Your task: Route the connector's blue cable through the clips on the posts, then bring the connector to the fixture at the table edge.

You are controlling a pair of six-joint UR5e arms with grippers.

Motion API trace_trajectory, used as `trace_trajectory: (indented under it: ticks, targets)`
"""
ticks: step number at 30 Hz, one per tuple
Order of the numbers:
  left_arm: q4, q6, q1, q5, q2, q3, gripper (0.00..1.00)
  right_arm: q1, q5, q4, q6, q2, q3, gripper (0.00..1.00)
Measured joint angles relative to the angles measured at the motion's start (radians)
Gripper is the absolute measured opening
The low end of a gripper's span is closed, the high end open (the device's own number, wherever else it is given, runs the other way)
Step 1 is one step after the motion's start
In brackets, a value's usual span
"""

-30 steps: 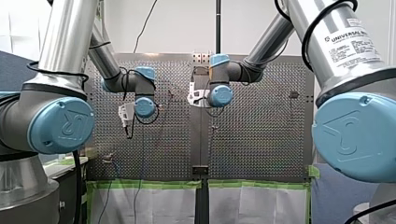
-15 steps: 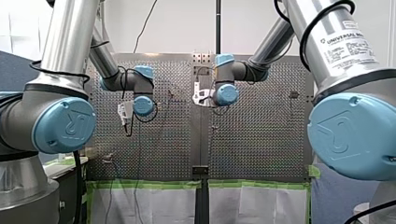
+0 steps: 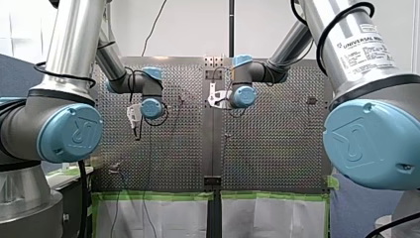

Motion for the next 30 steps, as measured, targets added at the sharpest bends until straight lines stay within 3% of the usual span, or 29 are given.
trace_trajectory:
  ticks: [17,30]
  targets:
    - [-0.057,0.001,0.013,0.031,-0.001,0.086,0.00,-0.034,-0.044,-0.012,0.001,0.001,-0.011,0.00]
    - [-0.060,0.002,0.031,0.055,-0.002,0.107,0.00,-0.056,-0.067,-0.023,0.005,0.003,-0.012,0.00]
